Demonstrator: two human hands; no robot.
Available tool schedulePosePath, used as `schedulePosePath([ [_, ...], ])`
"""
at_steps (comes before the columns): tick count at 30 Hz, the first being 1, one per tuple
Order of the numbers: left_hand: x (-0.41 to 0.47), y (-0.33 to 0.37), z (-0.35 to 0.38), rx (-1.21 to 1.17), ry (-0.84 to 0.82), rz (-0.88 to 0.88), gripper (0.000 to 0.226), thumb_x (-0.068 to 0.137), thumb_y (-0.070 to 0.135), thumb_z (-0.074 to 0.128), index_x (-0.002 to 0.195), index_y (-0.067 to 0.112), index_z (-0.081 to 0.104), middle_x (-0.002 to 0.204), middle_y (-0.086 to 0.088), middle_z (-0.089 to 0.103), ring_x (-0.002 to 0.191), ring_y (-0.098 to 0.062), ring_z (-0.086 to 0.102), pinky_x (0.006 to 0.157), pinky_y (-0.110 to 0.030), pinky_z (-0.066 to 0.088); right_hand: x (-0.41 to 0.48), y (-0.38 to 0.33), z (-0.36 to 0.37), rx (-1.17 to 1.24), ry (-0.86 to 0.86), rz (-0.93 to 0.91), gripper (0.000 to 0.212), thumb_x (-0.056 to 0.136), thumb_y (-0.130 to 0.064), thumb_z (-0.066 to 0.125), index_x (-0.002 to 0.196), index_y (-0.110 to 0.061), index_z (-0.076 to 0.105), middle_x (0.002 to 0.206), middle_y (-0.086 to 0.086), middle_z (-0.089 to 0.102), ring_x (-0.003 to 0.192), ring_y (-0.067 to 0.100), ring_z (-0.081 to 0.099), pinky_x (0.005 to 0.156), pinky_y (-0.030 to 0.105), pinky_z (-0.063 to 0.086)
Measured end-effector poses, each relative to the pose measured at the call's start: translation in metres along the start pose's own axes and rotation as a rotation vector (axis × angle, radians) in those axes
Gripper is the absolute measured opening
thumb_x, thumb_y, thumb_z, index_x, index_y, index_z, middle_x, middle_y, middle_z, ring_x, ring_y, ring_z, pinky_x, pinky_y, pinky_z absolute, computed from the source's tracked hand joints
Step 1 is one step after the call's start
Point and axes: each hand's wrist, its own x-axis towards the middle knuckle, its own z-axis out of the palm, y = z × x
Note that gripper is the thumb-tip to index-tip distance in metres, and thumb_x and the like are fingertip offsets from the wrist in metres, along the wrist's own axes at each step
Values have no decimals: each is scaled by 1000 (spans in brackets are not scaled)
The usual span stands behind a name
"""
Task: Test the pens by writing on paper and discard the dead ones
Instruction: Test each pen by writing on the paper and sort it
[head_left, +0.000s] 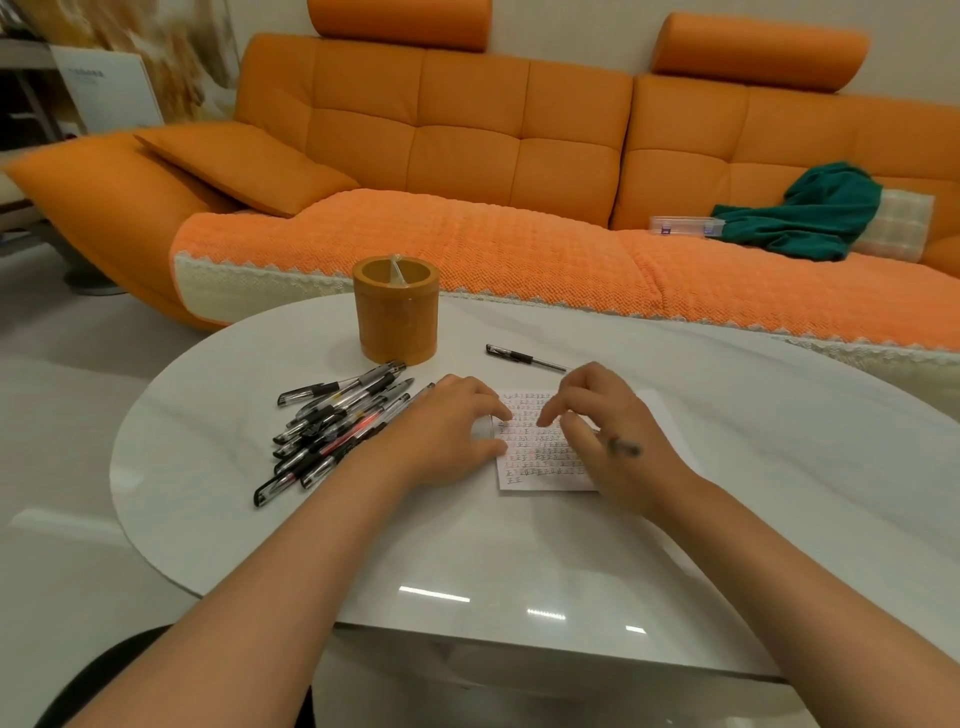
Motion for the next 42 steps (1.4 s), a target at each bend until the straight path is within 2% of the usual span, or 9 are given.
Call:
schedulePosePath([
  [3, -8, -3, -12, 97, 118, -68, 34, 96, 37, 60, 129, 37, 59, 135, 10, 51, 128, -13, 37, 108, -39, 35, 4, -1, -1, -157, -123, -18, 45, 77, 9, 50, 105, -24, 64, 107, -13, 46, 90, 8, 48, 68, 13, 36],
  [5, -16, -6, -20, 207, 198, -111, 30, 96, 36, 60, 125, 36, 61, 126, 10, 56, 118, -14, 43, 99, -35, 38, 6, -5, 1, -274, -155, -11, 45, 82, 5, 52, 112, -27, 60, 106, -16, 45, 78, 5, 49, 61, 24, 36],
  [10, -35, -13, -28, 320, 259, -256, 22, 92, 46, 60, 111, 35, 64, 104, 10, 63, 98, -14, 54, 76, -32, 49, 10, -15, 8, -423, -181, 77, 15, 92, -50, 59, 98, -36, 58, 91, -15, 59, 79, 11, 57, 66, 31, 44],
  [15, -40, -19, -25, 304, 234, -288, 22, 88, 49, 61, 106, 37, 67, 99, 13, 66, 95, -11, 59, 73, -29, 52, 15, -23, 22, -483, -153, 165, 69, 77, -82, 47, 56, -17, 41, 54, -1, 47, 54, 12, 45, 52, 33, 31],
  [21, -33, -19, -25, 284, 220, -267, 21, 88, 51, 61, 101, 36, 66, 95, 13, 67, 93, -11, 59, 75, -30, 52, 21, -29, 36, -501, -152, 215, 59, 83, -66, 48, 56, -17, 30, 53, 1, 30, 53, 18, 33, 53, 33, 24],
  [28, -28, -24, -27, 158, 115, -277, 16, 87, 50, 62, 90, 35, 59, 94, 13, 64, 92, -10, 58, 72, -29, 47, 33, -21, 43, -450, -152, 251, 54, 88, -76, 39, 78, -23, 44, 67, -4, 58, 65, 13, 52, 58, 35, 37],
  [32, -26, -28, -26, 128, 108, -265, 7, 91, 42, 59, 92, 35, 61, 98, 13, 65, 93, -10, 59, 68, -28, 42, 56, -6, 48, -405, -124, 259, 24, 102, -45, 42, 105, -26, 55, 99, -5, 64, 87, 18, 59, 67, 34, 41],
  [35, -26, -30, -28, 104, 118, -268, 5, 93, 39, 58, 93, 36, 62, 99, 13, 65, 94, -10, 59, 68, -29, 43, 79, 11, 55, -344, -126, 250, 26, 103, -21, 44, 123, -18, 59, 122, 3, 52, 108, 24, 54, 84, 33, 44],
  [42, -23, -31, -27, 152, 112, -247, 15, 87, 49, 64, 93, 36, 66, 94, 13, 64, 92, -10, 59, 67, -27, 42, 114, 35, 62, -469, -135, 235, 30, 102, -13, 47, 127, -16, 64, 121, 9, 54, 116, 31, 48, 97, 42, 43],
])
